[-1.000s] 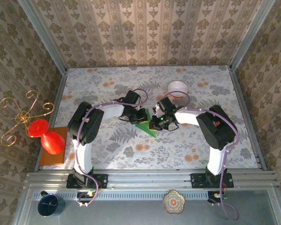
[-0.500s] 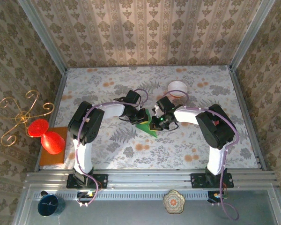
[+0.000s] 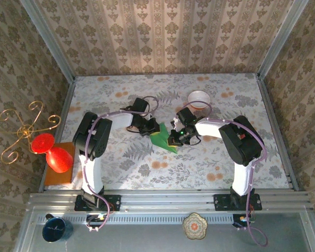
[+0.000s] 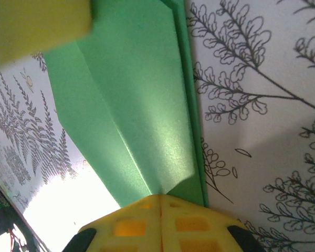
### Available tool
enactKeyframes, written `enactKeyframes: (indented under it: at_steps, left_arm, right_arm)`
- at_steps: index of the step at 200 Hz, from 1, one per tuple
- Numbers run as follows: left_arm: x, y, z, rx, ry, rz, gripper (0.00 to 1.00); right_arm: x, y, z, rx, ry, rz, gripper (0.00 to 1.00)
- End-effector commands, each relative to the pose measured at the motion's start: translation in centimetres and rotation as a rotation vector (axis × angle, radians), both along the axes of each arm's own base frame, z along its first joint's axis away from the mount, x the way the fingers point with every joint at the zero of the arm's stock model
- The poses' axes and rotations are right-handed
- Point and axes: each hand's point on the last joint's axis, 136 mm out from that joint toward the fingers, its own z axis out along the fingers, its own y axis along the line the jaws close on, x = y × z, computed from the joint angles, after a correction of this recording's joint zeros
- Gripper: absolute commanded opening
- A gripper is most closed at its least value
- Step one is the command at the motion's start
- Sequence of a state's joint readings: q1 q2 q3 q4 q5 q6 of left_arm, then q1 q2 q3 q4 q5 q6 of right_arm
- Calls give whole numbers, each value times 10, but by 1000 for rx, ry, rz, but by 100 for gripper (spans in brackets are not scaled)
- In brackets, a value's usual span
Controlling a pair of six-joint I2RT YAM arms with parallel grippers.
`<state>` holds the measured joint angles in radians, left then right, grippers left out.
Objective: Fold a paper plane with a square sheet of paper (pick it up from the middle)
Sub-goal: Fourth fold the wing at the center of the table.
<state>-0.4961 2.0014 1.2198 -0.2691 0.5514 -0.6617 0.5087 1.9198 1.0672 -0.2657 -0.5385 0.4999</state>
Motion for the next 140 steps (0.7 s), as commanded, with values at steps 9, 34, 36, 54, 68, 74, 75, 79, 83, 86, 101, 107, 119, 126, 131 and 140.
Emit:
enactKeyframes:
  at_steps: [9, 34, 36, 54, 68, 74, 75, 79, 83, 86, 101, 107, 119, 126, 131, 140]
  left_arm:
    - [27, 32, -17, 36, -42, 16, 16]
    - [54, 52, -7, 43, -105, 35, 16]
    - [56, 54, -6, 46, -110, 36, 16]
    - [72, 61, 10, 74, -174, 33, 16]
    - [79, 56, 26, 74, -214, 22, 17]
    - [80, 52, 31, 74, -227, 18, 17]
    - [79, 51, 32, 74, -228, 18, 17]
    - [79, 49, 36, 76, -235, 16, 17]
    - [78, 45, 41, 75, -242, 14, 17]
    - [77, 43, 45, 72, -252, 11, 17]
    - [69, 33, 57, 90, -290, 14, 16]
    - [64, 27, 61, 89, -306, 11, 16]
    - [48, 12, 65, 77, -321, -1, 16]
    - [40, 4, 66, 61, -320, -4, 16]
    - [34, -3, 65, 43, -317, -10, 16]
    - [22, -13, 60, 25, -299, -20, 16]
  right_arm:
    - [-43, -46, -66, -246, 173, -23, 9]
    - [-41, -45, -66, -238, 169, -28, 9]
    - [-41, -44, -66, -237, 168, -28, 9]
    - [-38, -43, -65, -222, 163, -42, 9]
    - [-36, -41, -63, -208, 158, -52, 9]
    - [-34, -40, -62, -202, 154, -56, 9]
    - [-34, -40, -62, -201, 153, -57, 9]
    - [-34, -39, -61, -197, 152, -58, 9]
    - [-33, -38, -60, -193, 149, -59, 9]
    - [-33, -38, -59, -191, 146, -60, 9]
    - [-30, -37, -56, -180, 134, -68, 9]
    - [-29, -36, -55, -178, 132, -69, 9]
    - [-27, -35, -54, -172, 127, -73, 9]
    - [-27, -35, -54, -169, 126, -75, 9]
    - [-26, -34, -53, -165, 123, -77, 9]
    - [-25, -34, -52, -160, 120, -78, 9]
